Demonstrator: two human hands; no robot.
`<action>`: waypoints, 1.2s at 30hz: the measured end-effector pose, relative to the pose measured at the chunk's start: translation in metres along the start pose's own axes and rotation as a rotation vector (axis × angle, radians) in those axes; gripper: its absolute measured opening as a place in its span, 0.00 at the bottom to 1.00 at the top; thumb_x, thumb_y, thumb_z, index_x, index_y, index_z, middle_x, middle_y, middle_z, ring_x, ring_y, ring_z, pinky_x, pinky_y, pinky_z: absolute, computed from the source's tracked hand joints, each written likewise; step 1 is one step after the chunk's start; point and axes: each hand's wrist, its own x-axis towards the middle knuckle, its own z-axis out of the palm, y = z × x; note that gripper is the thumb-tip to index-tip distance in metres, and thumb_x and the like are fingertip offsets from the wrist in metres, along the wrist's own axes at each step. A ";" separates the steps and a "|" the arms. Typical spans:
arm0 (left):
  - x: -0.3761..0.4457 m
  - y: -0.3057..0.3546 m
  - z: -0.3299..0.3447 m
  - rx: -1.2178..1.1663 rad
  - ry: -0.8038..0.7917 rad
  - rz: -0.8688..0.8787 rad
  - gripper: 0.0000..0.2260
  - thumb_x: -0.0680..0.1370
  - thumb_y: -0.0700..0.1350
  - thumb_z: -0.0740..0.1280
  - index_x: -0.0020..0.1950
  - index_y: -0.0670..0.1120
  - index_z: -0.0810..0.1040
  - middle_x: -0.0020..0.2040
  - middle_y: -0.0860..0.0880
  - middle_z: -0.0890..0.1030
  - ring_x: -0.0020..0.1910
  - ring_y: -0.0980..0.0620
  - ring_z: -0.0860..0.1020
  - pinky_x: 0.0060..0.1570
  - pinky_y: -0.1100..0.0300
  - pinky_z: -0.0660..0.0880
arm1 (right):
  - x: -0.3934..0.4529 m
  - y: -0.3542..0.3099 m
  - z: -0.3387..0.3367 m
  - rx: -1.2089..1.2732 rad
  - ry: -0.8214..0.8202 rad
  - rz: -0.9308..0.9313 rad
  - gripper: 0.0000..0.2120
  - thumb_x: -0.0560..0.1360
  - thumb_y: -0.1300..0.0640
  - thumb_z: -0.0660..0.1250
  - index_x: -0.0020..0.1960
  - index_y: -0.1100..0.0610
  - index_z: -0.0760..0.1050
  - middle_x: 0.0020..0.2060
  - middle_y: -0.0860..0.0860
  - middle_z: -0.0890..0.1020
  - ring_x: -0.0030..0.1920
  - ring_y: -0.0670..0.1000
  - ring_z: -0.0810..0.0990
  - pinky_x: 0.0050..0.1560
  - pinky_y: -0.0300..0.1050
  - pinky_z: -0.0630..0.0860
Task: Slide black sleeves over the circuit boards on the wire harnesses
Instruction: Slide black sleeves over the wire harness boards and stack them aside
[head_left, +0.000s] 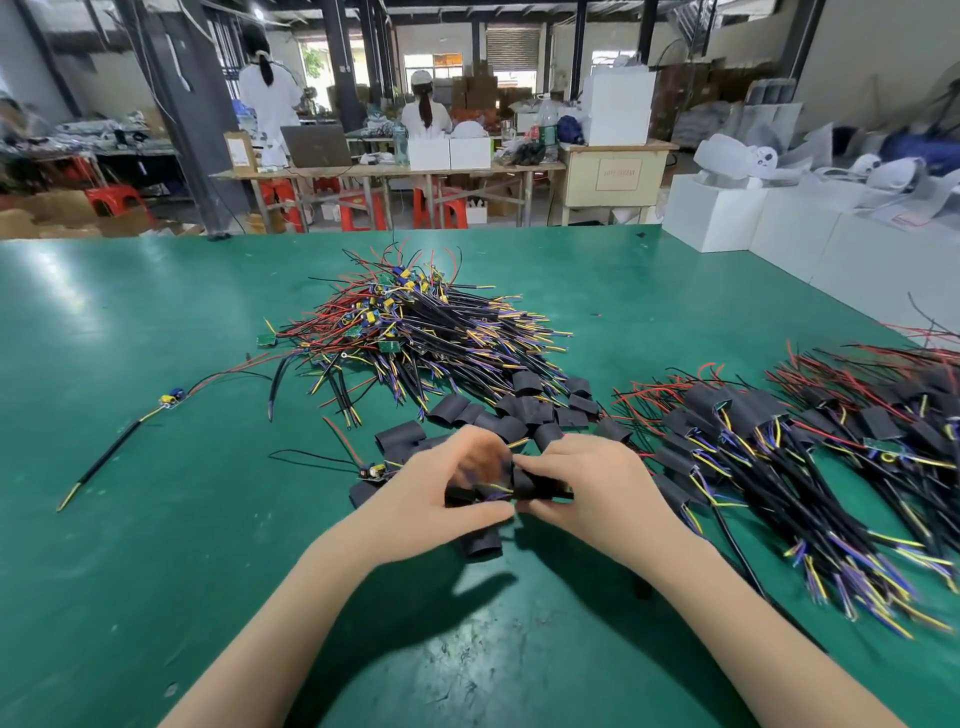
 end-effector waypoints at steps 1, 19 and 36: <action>-0.001 -0.002 -0.006 0.051 0.001 -0.011 0.19 0.73 0.50 0.74 0.61 0.51 0.73 0.51 0.58 0.79 0.53 0.55 0.78 0.52 0.62 0.74 | -0.001 0.003 -0.001 0.019 -0.015 0.030 0.17 0.59 0.53 0.81 0.48 0.53 0.84 0.32 0.49 0.81 0.35 0.54 0.80 0.34 0.43 0.75; -0.005 -0.005 -0.011 0.095 0.124 -0.022 0.08 0.71 0.39 0.76 0.45 0.47 0.81 0.40 0.53 0.82 0.38 0.57 0.80 0.42 0.66 0.75 | 0.001 -0.005 -0.008 0.354 0.001 0.193 0.16 0.63 0.53 0.80 0.49 0.55 0.83 0.32 0.33 0.72 0.34 0.34 0.73 0.37 0.28 0.62; -0.003 -0.004 -0.012 -0.211 0.081 -0.306 0.10 0.72 0.35 0.75 0.51 0.43 0.83 0.39 0.48 0.84 0.36 0.51 0.81 0.43 0.55 0.81 | 0.002 -0.008 -0.010 0.355 -0.070 0.131 0.17 0.64 0.59 0.78 0.53 0.55 0.84 0.40 0.45 0.78 0.36 0.43 0.72 0.41 0.30 0.67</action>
